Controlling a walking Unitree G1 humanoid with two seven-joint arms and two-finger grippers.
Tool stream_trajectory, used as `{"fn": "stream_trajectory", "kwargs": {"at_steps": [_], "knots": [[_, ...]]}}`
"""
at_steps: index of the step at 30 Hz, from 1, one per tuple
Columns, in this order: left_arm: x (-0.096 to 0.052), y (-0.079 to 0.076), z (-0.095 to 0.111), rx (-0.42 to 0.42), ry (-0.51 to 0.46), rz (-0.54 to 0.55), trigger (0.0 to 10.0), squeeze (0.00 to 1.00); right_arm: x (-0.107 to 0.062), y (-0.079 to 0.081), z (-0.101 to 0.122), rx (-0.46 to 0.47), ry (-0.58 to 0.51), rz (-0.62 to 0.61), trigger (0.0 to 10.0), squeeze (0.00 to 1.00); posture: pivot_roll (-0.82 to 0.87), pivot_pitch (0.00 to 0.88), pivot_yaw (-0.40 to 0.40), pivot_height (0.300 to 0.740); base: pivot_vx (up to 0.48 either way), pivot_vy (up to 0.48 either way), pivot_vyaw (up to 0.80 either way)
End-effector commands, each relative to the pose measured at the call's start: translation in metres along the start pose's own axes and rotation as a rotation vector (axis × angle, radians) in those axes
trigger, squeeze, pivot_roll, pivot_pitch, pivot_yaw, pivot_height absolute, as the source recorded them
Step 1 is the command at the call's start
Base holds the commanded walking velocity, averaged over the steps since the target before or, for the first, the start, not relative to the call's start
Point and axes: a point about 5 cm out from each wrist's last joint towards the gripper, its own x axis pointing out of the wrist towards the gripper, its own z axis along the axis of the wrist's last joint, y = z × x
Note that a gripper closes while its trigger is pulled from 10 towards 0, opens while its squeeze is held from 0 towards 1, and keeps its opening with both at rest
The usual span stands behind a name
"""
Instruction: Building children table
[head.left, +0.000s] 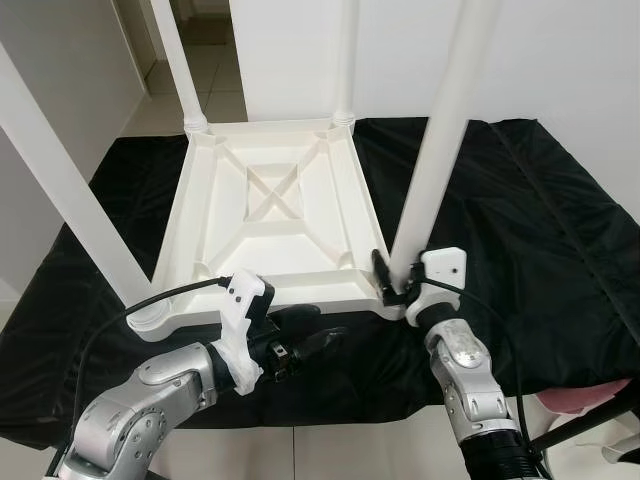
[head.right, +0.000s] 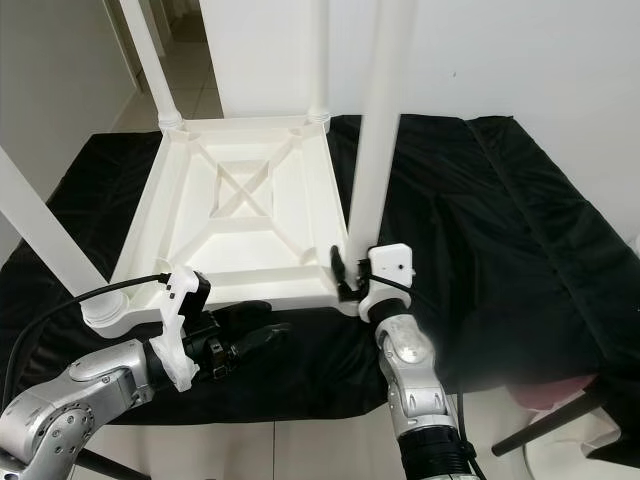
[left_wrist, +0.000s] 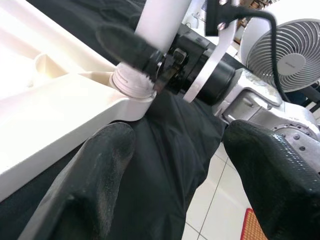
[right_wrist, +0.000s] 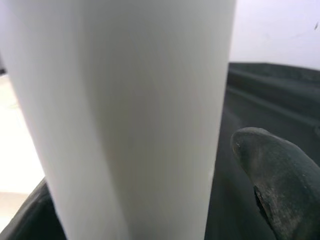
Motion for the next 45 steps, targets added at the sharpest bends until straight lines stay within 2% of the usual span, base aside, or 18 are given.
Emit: {"fn": "stream_trajectory", "kwargs": {"at_steps": [1, 3, 6, 10, 26, 35, 39, 44, 45], "knots": [[0.000, 0.000, -0.002, -0.006, 0.017, -0.005, 10.0, 0.00, -0.002, 0.004, 0.004, 0.013, -0.028, -0.003, 10.0, 0.00, -0.04, 0.071, 0.071, 0.740, 0.000, 0.000, 0.00], [0.001, 0.000, -0.002, -0.003, 0.018, -0.007, 10.0, 0.00, -0.006, 0.013, 0.009, 0.024, -0.054, 0.006, 10.0, 0.00, -0.04, 0.072, 0.073, 0.740, 0.000, 0.000, 0.00], [0.001, 0.000, -0.002, -0.003, 0.018, -0.007, 10.0, 0.00, -0.006, 0.013, 0.009, 0.024, -0.054, 0.006, 10.0, 0.00, -0.04, 0.072, 0.073, 0.740, 0.000, 0.000, 0.00], [0.002, 0.001, 0.000, 0.034, 0.015, 0.026, 10.0, 0.00, -0.017, 0.030, 0.014, 0.055, -0.076, 0.013, 10.0, 0.00, -0.04, 0.073, 0.077, 0.740, 0.000, 0.000, 0.00], [0.003, 0.014, -0.002, 0.124, 0.023, 0.177, 10.0, 0.00, -0.032, 0.029, 0.028, 0.029, -0.087, -0.007, 10.0, 0.00, -0.05, 0.082, 0.050, 0.740, 0.000, 0.000, 0.00], [0.006, 0.015, 0.000, 0.148, 0.011, 0.199, 10.0, 0.00, -0.041, 0.026, 0.031, 0.012, -0.078, -0.041, 10.0, 0.00, -0.06, 0.088, 0.065, 0.740, 0.000, 0.000, 0.00], [0.007, 0.019, 0.003, 0.186, -0.012, 0.277, 10.0, 0.00, -0.044, 0.022, 0.032, 0.005, -0.072, -0.058, 10.0, 0.00, -0.05, 0.081, 0.063, 0.740, 0.000, 0.000, 0.00], [0.009, 0.029, 0.002, 0.272, -0.057, 0.460, 10.0, 0.00, -0.044, 0.022, 0.029, 0.001, -0.053, -0.058, 10.0, 0.00, -0.05, 0.067, 0.060, 0.740, 0.000, 0.000, 0.00], [0.009, 0.029, 0.002, 0.272, -0.057, 0.460, 10.0, 0.00, -0.044, 0.022, 0.029, 0.001, -0.053, -0.058, 10.0, 0.00, -0.05, 0.067, 0.060, 0.740, 0.000, 0.000, 0.00]]}}
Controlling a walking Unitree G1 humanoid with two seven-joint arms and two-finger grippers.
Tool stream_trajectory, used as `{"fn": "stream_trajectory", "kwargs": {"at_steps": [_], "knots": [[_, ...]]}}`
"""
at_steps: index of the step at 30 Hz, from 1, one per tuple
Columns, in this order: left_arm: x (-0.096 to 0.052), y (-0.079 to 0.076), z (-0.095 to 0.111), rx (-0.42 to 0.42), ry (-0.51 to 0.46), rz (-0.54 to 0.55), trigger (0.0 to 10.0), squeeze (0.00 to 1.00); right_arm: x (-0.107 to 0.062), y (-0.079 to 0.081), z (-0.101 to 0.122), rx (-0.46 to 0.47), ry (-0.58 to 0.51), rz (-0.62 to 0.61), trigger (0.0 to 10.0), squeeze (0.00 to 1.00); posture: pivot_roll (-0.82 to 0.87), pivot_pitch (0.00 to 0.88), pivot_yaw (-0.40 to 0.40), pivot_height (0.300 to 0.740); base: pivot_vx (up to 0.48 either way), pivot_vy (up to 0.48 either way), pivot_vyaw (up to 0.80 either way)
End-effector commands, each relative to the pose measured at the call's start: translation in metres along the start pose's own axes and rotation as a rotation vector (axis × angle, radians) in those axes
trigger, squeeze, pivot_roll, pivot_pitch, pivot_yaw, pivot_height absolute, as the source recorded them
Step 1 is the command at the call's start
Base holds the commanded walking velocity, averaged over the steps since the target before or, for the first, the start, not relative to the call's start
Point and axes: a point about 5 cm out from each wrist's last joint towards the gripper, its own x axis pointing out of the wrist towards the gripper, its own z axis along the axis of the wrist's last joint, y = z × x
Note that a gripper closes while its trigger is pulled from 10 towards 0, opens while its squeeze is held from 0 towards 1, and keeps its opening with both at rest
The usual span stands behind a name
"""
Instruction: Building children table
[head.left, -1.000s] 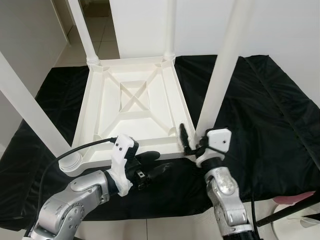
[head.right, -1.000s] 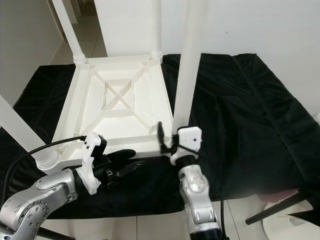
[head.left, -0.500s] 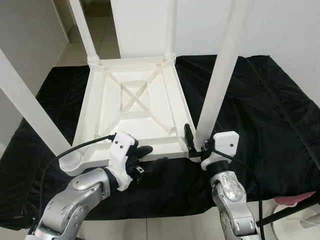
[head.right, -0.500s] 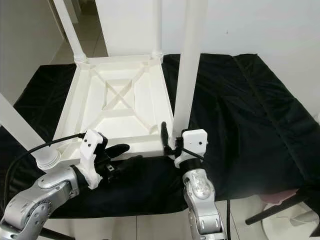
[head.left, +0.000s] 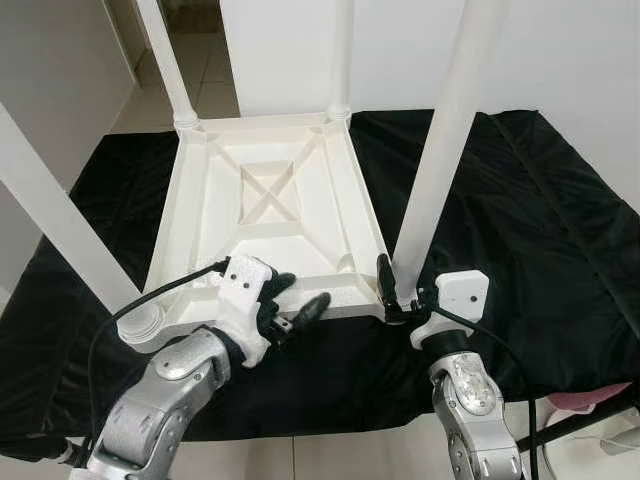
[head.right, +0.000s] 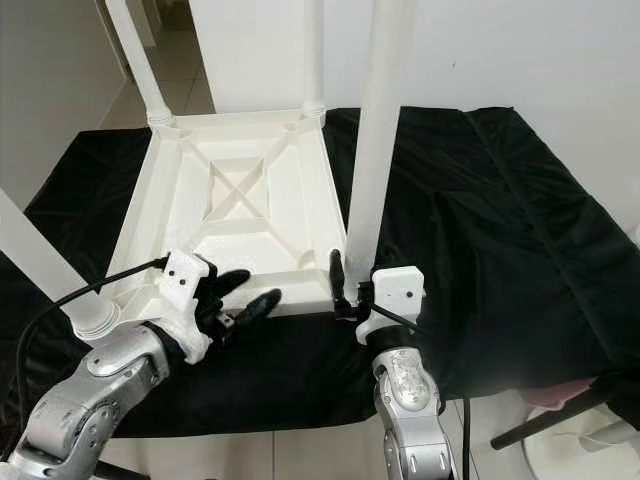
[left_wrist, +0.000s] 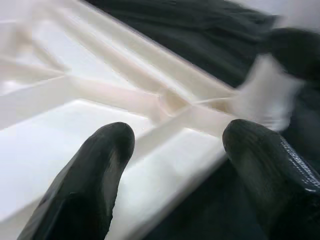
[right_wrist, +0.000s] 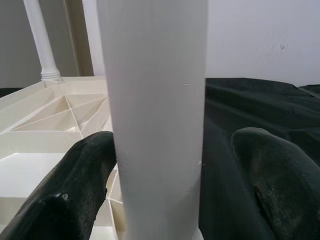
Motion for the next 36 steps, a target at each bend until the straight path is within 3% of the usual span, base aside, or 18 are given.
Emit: {"fn": "stream_trajectory", "kwargs": {"at_steps": [1, 9, 15, 22, 26, 36], "knots": [[0.001, 0.004, -0.008, 0.022, 0.021, 0.077, 10.0, 0.00, -0.001, 0.001, -0.003, -0.004, 0.019, 0.001, 10.0, 0.00, -0.05, 0.062, 0.057, 0.740, 0.000, 0.000, 0.00], [0.004, 0.005, -0.011, 0.040, -0.007, 0.189, 10.0, 0.00, -0.003, 0.003, -0.008, -0.010, 0.052, 0.037, 10.0, 0.00, -0.05, 0.045, 0.049, 0.740, 0.000, 0.000, 0.00], [0.001, 0.013, -0.010, 0.107, -0.040, 0.294, 10.0, 0.00, -0.006, 0.001, -0.010, -0.027, 0.060, 0.047, 10.0, 0.00, -0.04, 0.038, 0.049, 0.740, 0.000, 0.000, 0.00], [-0.003, 0.017, -0.013, 0.154, -0.055, 0.327, 10.0, 0.00, -0.010, 0.001, -0.018, -0.020, 0.086, 0.045, 10.0, 0.00, -0.04, 0.018, 0.048, 0.740, 0.000, 0.000, 0.00], [-0.009, 0.027, -0.022, 0.157, -0.055, 0.400, 10.0, 0.00, -0.012, 0.003, -0.026, -0.018, 0.107, 0.056, 10.0, 0.00, -0.04, 0.003, 0.053, 0.740, 0.000, 0.000, 0.00], [-0.010, 0.038, -0.021, 0.200, -0.063, 0.454, 10.0, 0.00, -0.014, 0.004, -0.030, -0.020, 0.119, 0.068, 10.0, 0.00, -0.04, 0.003, 0.058, 0.740, 0.000, 0.000, 0.00]]}}
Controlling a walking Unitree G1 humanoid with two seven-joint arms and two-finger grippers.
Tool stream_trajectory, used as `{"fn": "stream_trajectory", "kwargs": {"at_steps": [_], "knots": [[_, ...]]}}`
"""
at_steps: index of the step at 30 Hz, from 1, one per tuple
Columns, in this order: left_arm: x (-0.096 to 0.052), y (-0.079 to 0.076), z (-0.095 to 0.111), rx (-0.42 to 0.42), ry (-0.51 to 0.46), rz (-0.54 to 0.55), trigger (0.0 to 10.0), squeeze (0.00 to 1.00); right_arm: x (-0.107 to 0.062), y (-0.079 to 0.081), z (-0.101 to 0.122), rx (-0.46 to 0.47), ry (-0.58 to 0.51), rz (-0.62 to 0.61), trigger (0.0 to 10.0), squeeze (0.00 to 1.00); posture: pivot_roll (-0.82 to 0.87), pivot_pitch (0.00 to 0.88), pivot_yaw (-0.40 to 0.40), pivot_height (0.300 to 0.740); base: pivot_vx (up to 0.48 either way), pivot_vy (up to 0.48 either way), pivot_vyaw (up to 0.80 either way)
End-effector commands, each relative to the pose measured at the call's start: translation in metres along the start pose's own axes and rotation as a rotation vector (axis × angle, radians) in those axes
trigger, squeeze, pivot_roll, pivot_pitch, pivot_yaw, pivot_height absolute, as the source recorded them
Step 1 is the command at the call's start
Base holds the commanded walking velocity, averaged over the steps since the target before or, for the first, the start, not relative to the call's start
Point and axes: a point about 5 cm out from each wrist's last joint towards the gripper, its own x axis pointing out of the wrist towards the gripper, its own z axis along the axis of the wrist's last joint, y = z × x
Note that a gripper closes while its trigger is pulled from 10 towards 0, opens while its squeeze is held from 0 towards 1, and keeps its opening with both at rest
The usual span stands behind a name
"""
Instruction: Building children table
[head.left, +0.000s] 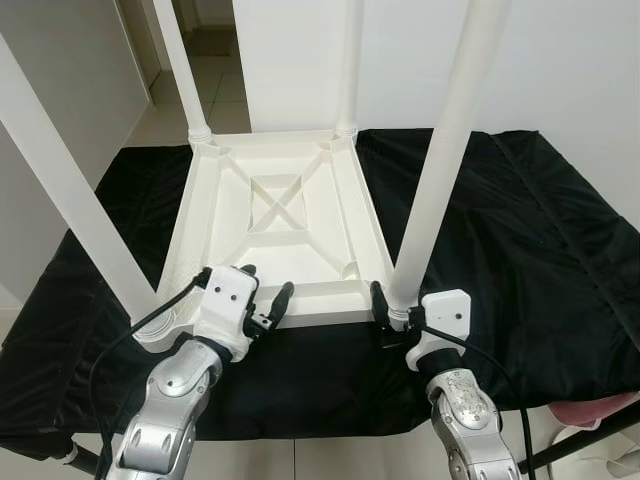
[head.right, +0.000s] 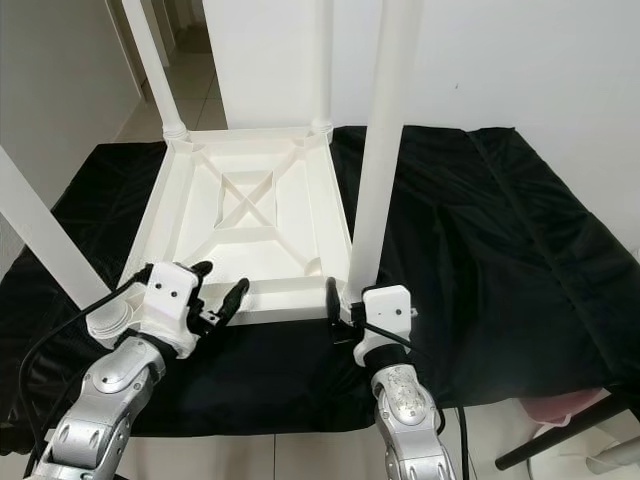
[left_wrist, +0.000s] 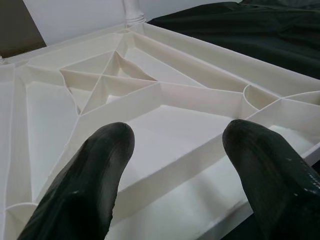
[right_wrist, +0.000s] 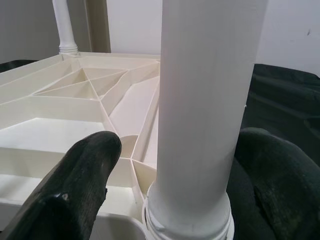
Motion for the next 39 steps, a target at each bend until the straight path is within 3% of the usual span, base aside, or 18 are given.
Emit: {"fn": "stream_trajectory", "kwargs": {"at_steps": [1, 13, 23, 39], "knots": [[-0.002, 0.013, -0.001, 0.028, -0.003, 0.198, 10.0, 0.00, -0.002, 0.002, -0.004, 0.005, 0.011, 0.007, 10.0, 0.00, -0.04, 0.003, 0.058, 0.740, 0.000, 0.000, 0.00], [-0.008, 0.010, -0.009, 0.018, 0.007, 0.199, 10.0, 0.00, -0.021, 0.000, -0.013, -0.018, 0.048, 0.052, 10.0, 0.00, -0.04, 0.020, 0.050, 0.740, 0.000, 0.000, 0.00], [-0.008, 0.017, -0.007, 0.021, -0.001, 0.228, 10.0, 0.00, -0.020, -0.001, -0.011, -0.024, 0.044, 0.054, 10.0, 0.00, -0.03, 0.029, 0.041, 0.740, 0.000, 0.000, 0.00], [-0.007, 0.017, -0.009, 0.010, -0.001, 0.246, 10.0, 0.00, -0.019, -0.001, -0.011, -0.029, 0.039, 0.074, 10.0, 0.00, -0.03, 0.034, 0.038, 0.740, 0.000, -0.259, 0.00]]}}
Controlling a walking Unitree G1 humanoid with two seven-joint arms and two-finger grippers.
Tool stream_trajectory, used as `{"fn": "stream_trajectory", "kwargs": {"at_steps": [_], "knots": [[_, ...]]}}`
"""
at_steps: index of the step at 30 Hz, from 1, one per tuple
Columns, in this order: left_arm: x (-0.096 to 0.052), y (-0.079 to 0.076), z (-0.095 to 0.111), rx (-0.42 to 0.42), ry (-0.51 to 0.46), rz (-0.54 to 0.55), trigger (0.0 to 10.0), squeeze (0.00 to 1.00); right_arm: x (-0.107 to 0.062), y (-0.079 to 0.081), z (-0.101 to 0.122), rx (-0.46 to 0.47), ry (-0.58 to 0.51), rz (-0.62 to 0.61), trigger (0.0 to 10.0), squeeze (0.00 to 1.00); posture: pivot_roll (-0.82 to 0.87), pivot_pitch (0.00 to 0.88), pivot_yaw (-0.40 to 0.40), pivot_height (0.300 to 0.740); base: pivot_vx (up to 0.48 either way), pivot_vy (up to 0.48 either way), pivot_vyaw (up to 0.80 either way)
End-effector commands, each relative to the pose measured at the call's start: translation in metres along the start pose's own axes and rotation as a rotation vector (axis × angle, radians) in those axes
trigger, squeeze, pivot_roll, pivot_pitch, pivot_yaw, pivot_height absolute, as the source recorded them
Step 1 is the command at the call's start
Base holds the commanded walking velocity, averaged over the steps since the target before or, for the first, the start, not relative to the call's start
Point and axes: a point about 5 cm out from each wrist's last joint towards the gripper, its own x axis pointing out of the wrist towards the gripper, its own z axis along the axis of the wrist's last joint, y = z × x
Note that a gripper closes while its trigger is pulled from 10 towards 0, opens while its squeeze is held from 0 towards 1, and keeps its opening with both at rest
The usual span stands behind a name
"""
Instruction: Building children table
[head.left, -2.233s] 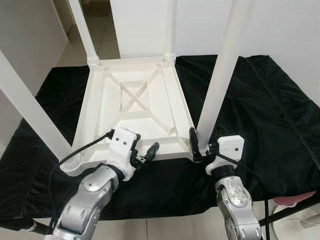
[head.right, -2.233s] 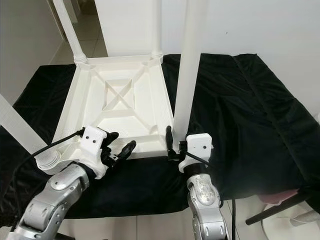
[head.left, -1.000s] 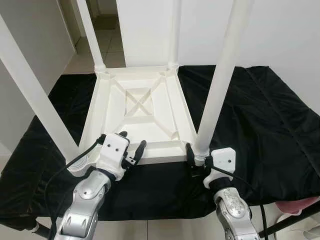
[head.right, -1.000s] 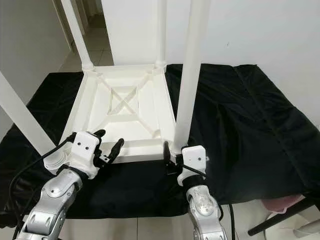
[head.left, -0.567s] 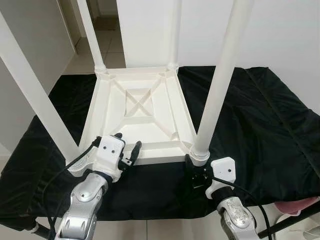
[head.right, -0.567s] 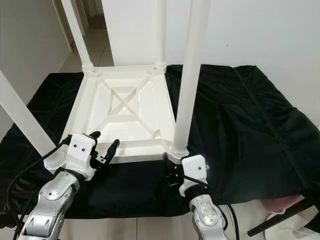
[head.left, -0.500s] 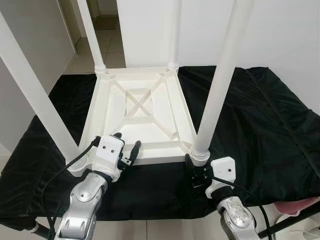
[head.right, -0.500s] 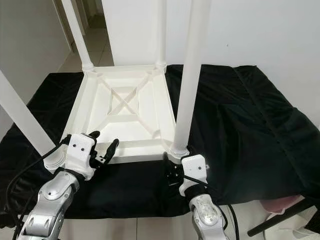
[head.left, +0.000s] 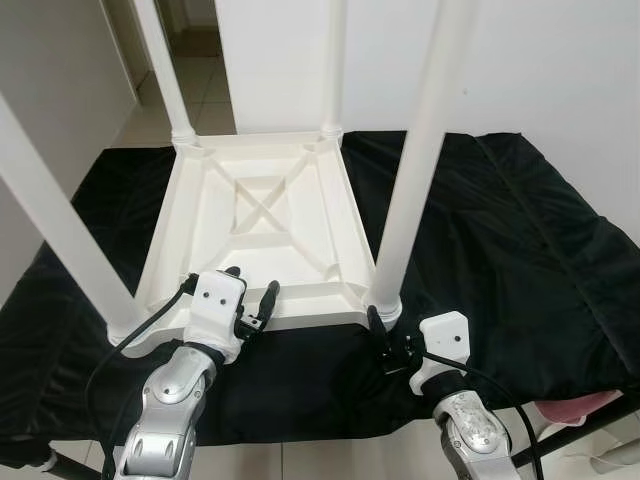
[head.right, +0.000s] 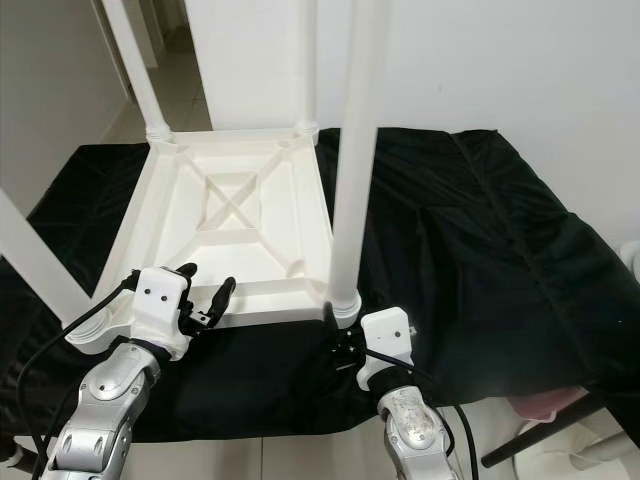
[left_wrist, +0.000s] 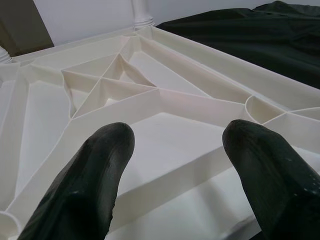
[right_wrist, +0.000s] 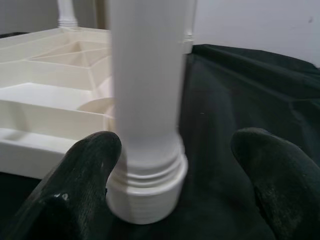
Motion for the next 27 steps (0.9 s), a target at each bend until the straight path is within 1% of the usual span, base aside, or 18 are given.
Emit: {"fn": "stream_trajectory", "kwargs": {"at_steps": [1, 16, 18, 19, 21, 24, 27], "knots": [[-0.001, 0.010, -0.002, 0.010, 0.006, 0.146, 10.0, 0.00, 0.001, 0.003, 0.001, 0.004, -0.010, 0.017, 10.0, 0.00, -0.03, 0.037, 0.037, 0.740, 0.000, -0.281, 0.00], [-0.003, 0.012, -0.001, 0.015, 0.008, 0.168, 10.0, 0.00, 0.001, 0.006, 0.001, 0.011, -0.010, 0.056, 10.0, 0.00, -0.02, 0.043, 0.033, 0.740, 0.000, -0.286, 0.00], [-0.004, 0.012, -0.001, 0.011, 0.007, 0.185, 10.0, 0.00, 0.002, 0.007, 0.002, 0.014, -0.012, 0.067, 10.0, 0.00, -0.02, 0.045, 0.034, 0.740, 0.000, 0.000, 0.00], [-0.005, 0.013, -0.001, 0.008, 0.010, 0.210, 10.0, 0.00, 0.002, 0.009, 0.003, 0.018, -0.014, 0.083, 10.0, 0.00, -0.02, 0.043, 0.035, 0.740, 0.000, 0.000, 0.00], [-0.005, 0.013, -0.001, 0.008, 0.010, 0.210, 10.0, 0.00, 0.002, 0.009, 0.003, 0.018, -0.014, 0.083, 10.0, 0.00, -0.02, 0.043, 0.035, 0.740, 0.000, 0.000, 0.00], [-0.004, 0.014, 0.000, 0.041, 0.035, 0.314, 10.0, 0.00, 0.001, 0.013, 0.006, 0.040, -0.021, 0.145, 10.0, 0.00, -0.02, 0.035, 0.037, 0.740, 0.000, 0.000, 0.00], [-0.002, 0.012, 0.003, 0.042, 0.031, 0.323, 10.0, 0.00, 0.001, 0.013, 0.008, 0.045, -0.023, 0.164, 10.0, 0.00, -0.02, 0.031, 0.036, 0.740, 0.000, 0.000, 0.00]]}}
